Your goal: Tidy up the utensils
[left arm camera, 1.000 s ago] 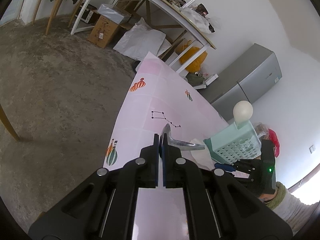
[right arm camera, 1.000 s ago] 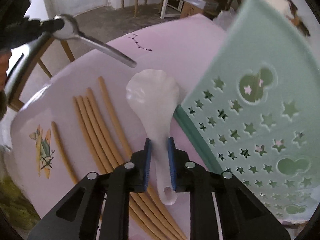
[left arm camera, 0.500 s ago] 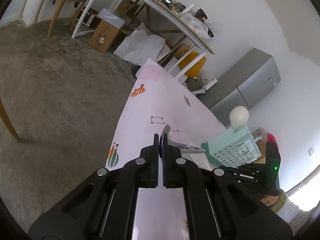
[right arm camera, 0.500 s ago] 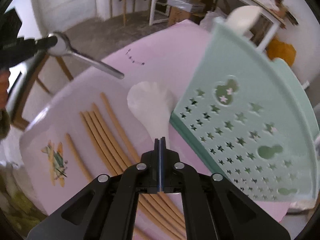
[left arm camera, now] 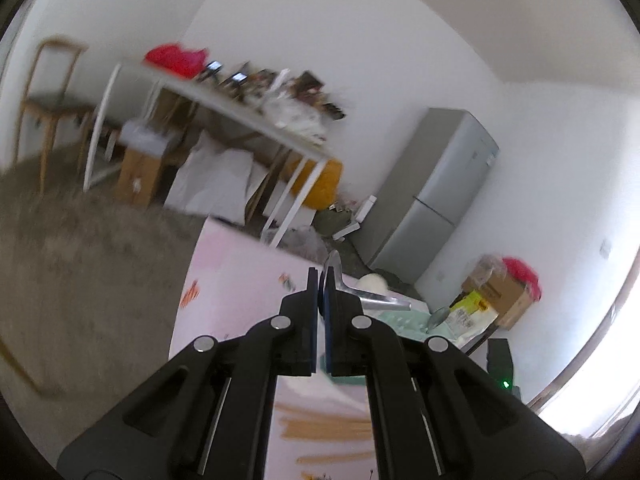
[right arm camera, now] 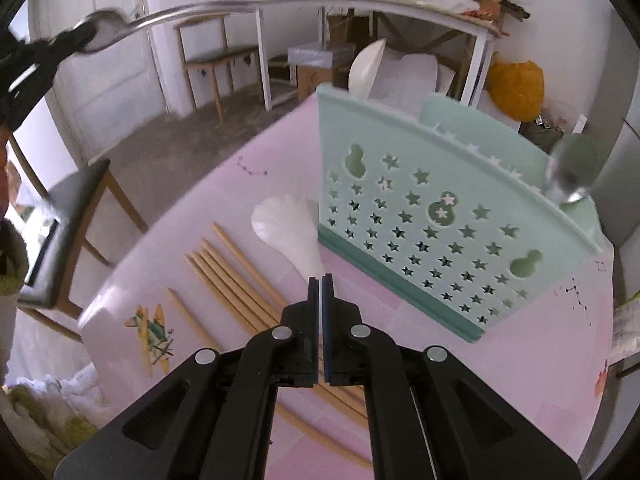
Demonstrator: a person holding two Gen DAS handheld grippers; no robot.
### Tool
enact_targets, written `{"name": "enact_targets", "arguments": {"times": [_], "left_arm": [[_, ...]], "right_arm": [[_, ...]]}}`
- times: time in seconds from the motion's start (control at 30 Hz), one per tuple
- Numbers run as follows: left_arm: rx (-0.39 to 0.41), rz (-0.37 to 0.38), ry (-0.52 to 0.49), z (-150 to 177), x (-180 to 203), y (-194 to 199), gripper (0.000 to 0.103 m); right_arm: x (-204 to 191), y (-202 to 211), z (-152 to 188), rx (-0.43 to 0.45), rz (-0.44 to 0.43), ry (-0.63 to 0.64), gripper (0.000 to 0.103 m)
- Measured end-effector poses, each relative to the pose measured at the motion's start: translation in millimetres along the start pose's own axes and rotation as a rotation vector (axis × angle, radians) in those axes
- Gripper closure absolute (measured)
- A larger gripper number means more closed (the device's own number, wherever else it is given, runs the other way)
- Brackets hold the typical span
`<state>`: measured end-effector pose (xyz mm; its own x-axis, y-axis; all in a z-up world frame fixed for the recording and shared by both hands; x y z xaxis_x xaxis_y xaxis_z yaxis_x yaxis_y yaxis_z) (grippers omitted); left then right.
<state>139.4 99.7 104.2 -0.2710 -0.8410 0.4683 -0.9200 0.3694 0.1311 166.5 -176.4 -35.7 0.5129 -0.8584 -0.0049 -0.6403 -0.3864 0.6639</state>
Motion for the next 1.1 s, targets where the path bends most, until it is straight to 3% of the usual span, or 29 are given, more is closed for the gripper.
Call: {"name": "enact_targets", "arguments": {"times": [0.13, 0.33, 0.53, 0.73, 0.93, 0.97, 1.03, 1.1], "left_arm": [[-0.008, -0.008, -0.176, -8.7, 46.7, -29.5, 0.102], [-0.101, -0.093, -0.470, 2.4, 98.5, -82.8, 0.102], [-0.195, -0.112, -0.639, 22.2, 128.9, -123.8, 0.102], [-0.273, -0.071, -0.579, 35.4, 126.7, -154.3, 0.101], [-0.263, 0.031, -0.422, 35.6, 114.5, -160.0, 0.095], [-0.249, 0.043, -0.402, 33.5, 112.6, -157.7, 0.092], [-0.211, 0.061, -0.362, 28.8, 108.4, -151.2, 0.077], [-0.184, 0.065, -0.336, 25.5, 104.0, -144.5, 0.074]], "right_arm": [[0.8, 12.7, 2.2, 0.053, -0.003, -0.019, 0.101], [0.6, 22.5, 8.2, 0.093, -0.015, -0.033, 0.101], [4.7, 24.5, 12.4, 0.119, -0.039, -0.055, 0.101], [9.7, 24.5, 17.4, 0.131, -0.052, -0.085, 0.101], [12.5, 18.2, 24.4, 0.115, -0.060, -0.111, 0.097], [12.5, 16.8, 24.9, 0.114, -0.062, -0.116, 0.095], [12.7, 15.3, 23.8, 0.113, -0.069, -0.125, 0.092], [12.9, 13.2, 21.5, 0.115, -0.079, -0.134, 0.085]]}}
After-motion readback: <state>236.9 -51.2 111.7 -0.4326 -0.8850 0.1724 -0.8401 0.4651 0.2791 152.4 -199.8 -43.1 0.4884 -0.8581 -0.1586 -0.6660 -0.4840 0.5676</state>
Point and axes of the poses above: each gripper's, at about its wrist camera, not at the fingertips, and y roughly against the way its jaws point, x to its right, z to its underside, the point moved 2 cm from there along -y, roughly the way its jaws point, and after that the axes turned 9 degrees about x, right-handed, at the moved point
